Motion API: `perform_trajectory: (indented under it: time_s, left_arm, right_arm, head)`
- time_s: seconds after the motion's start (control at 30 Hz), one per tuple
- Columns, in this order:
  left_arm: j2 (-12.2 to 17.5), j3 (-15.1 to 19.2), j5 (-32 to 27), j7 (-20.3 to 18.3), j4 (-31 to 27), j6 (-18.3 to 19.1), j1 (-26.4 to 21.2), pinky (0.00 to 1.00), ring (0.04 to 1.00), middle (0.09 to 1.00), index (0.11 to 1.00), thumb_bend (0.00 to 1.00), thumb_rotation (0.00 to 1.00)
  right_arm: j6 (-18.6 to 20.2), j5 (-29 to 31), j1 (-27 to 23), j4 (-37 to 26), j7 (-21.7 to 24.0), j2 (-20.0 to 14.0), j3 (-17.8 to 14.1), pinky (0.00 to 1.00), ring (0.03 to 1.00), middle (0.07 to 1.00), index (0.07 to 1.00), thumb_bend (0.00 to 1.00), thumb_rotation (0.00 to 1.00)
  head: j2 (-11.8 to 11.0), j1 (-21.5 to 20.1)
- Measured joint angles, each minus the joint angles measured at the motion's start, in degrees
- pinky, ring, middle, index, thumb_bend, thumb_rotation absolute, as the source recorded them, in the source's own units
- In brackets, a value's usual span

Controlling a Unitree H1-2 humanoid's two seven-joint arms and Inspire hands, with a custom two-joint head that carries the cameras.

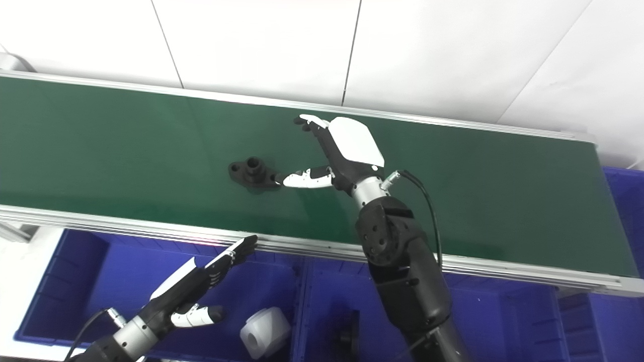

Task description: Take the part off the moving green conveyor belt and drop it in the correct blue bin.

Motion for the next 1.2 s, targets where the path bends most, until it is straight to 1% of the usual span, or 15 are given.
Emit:
perform_trajectory:
  time_s: [0.23,0.37,0.47,0.67,0.77,0.87,0.93,1.03,1.07,1.13,1.17,1.2]
  left_arm:
    - [-0.01,-0.03,0.01,-0.02,-0.15,0.01,-0.05,0.98,1.0,1.0,1.0,0.73,0.82]
    - [-0.01,-0.04,-0.02,-0.02,-0.18,0.01,0.0,0.98,1.0,1.0,1.0,0.72,0.82]
    - [-0.01,-0.03,-0.02,-0.02,-0.18,0.0,0.0,0.98,1.0,1.0,1.0,0.73,0.81]
    - [-0.04,-0.06,-0.1,-0.04,-0.35,0.0,0.01,0.98,1.0,1.0,1.0,0.73,0.81]
    - [-0.04,-0.07,-0.23,-0.06,-0.38,0.0,0.01,0.98,1.0,1.0,1.0,0.73,0.81]
    - [-0.06,-0.08,-0.21,-0.06,-0.61,0.0,0.04,0.99,1.0,1.0,1.0,0.73,0.81]
    - [-0.06,-0.11,-0.21,-0.06,-1.02,0.01,0.13,0.99,1.0,1.0,1.0,0.73,0.81]
    - [-0.06,-0.14,-0.21,-0.06,-1.69,0.12,0.32,0.99,1.0,1.0,1.0,0.73,0.81]
    - [-0.06,-0.16,-0.21,-0.07,-1.8,0.16,0.36,1.0,1.0,1.0,1.0,0.72,0.8]
    - [-0.06,-0.16,-0.19,-0.08,-1.84,0.32,0.45,0.99,1.0,1.0,1.0,0.73,0.81]
    - [-0.04,-0.16,-0.11,-0.07,-1.96,0.51,0.57,0.99,1.0,1.0,1.0,0.73,0.81]
    - [-0.04,-0.17,0.0,-0.07,-2.12,0.83,0.66,0.99,1.0,1.0,1.0,0.73,0.81]
  right_arm:
    - [0.0,-0.06,-1.58,3.69,0.01,-0.19,1.37,0.79,0.805,0.821,0.846,0.77,0.4]
    - [0.03,-0.51,-1.9,5.27,0.04,-0.18,2.69,0.79,0.806,0.822,0.844,0.78,0.4]
    - [0.0,-0.48,-1.92,6.33,-0.06,-0.23,3.08,0.8,0.809,0.82,0.842,0.78,0.39]
    - [-0.03,-0.48,-1.92,9.06,-0.92,-0.57,3.8,0.79,0.8,0.812,0.834,0.79,0.36]
    - [-0.02,-0.59,-1.9,9.96,-1.67,-0.8,4.4,0.8,0.805,0.818,0.841,0.77,0.36]
    - [-0.02,-1.11,-1.9,10.43,-1.84,-1.03,5.17,0.8,0.797,0.812,0.833,0.76,0.33]
    - [-0.02,-1.61,-1.91,11.13,-2.92,-1.1,5.29,0.79,0.794,0.809,0.829,0.76,0.31]
    - [-0.21,-1.64,-1.9,11.84,-4.89,-1.53,5.35,0.77,0.773,0.789,0.809,0.76,0.27]
    - [-0.34,-1.64,-1.87,12.07,-5.65,-1.68,5.42,0.7,0.73,0.752,0.78,0.76,0.22]
    - [-0.8,-1.64,-1.75,12.83,-7.22,-2.07,5.66,0.64,0.695,0.724,0.749,0.74,0.19]
    - [-1.26,-1.66,-1.69,13.46,-8.26,-2.4,5.92,0.57,0.636,0.682,0.732,0.71,0.13]
    - [-1.6,-1.78,-1.59,13.72,-9.2,-2.73,6.14,0.56,0.624,0.674,0.73,0.7,0.12]
  head:
    - [0.26,0.35]
    - [0.35,0.35]
    - [0.44,0.44]
    - [0.53,0.53]
    - [0.7,0.62]
    - [0.97,0.7]
    - [1.05,0.7]
    - [1.32,0.7]
    - [1.49,0.7]
    - [1.76,0.79]
    - [1.76,0.79]
    - [1.76,0.79]
